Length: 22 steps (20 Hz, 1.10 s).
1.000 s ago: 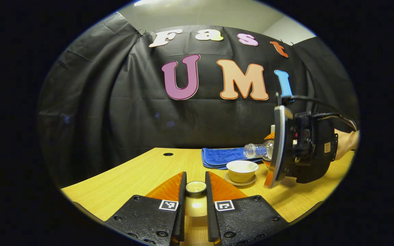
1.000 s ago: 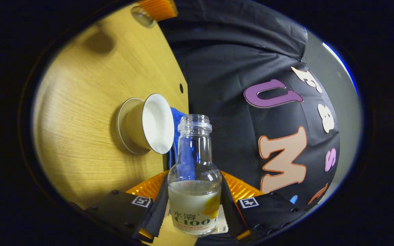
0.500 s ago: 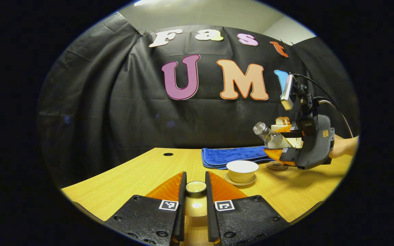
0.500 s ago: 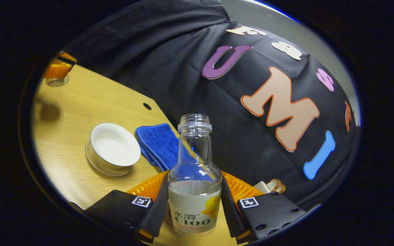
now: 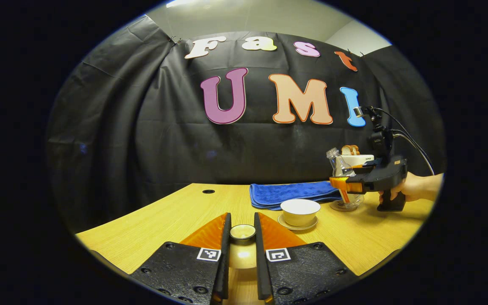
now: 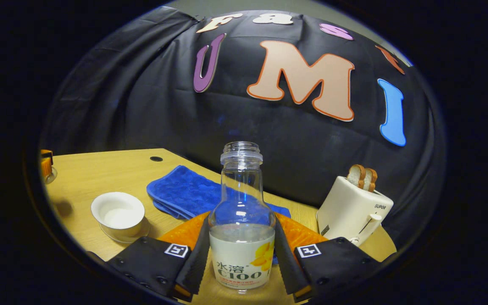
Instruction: Open the teacup lid with one hand, grasp the water bottle and pour water into the teacup with the other hand; after pouring, place the water bottle on the coaster and then close the teacup lid.
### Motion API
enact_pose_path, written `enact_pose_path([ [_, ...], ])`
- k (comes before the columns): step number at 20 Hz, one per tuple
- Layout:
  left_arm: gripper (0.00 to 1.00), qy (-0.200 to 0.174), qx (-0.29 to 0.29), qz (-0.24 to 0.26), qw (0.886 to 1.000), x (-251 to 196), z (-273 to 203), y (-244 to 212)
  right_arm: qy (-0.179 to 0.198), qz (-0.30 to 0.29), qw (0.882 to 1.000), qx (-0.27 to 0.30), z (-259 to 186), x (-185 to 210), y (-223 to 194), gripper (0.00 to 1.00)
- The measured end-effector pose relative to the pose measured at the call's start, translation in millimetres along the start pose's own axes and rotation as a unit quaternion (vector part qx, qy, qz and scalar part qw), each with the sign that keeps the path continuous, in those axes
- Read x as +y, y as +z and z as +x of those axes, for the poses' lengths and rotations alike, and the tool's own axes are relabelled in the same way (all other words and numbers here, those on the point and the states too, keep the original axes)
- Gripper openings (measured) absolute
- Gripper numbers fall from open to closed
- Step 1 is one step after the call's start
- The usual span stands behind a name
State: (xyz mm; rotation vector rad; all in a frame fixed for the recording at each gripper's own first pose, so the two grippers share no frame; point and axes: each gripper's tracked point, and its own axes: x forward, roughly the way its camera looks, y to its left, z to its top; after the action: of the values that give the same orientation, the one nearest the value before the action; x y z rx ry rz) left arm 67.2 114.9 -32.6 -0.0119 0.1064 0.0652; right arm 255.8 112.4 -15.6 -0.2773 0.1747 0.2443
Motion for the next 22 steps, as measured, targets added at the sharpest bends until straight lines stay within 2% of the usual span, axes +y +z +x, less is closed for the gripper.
enact_pose_path([
  [4, 0.24, 0.000, -0.001, 0.000, 1.000, 0, -1, 1, -0.016, 0.063, 0.998, -0.013, 16, -8, 1, 0.77],
  [9, 0.24, 0.000, 0.000, 0.000, 1.000, 0, 0, 0, -0.061, 0.142, 0.987, -0.047, 22, -38, 8, 0.77],
  [14, 0.24, 0.001, -0.001, 0.000, 1.000, 1, 0, 0, -0.075, 0.153, 0.983, -0.066, 21, -47, 11, 0.77],
  [22, 0.24, 0.001, 0.000, 0.000, 1.000, 0, 0, 0, -0.086, 0.151, 0.983, -0.050, 27, -44, -5, 0.75],
])
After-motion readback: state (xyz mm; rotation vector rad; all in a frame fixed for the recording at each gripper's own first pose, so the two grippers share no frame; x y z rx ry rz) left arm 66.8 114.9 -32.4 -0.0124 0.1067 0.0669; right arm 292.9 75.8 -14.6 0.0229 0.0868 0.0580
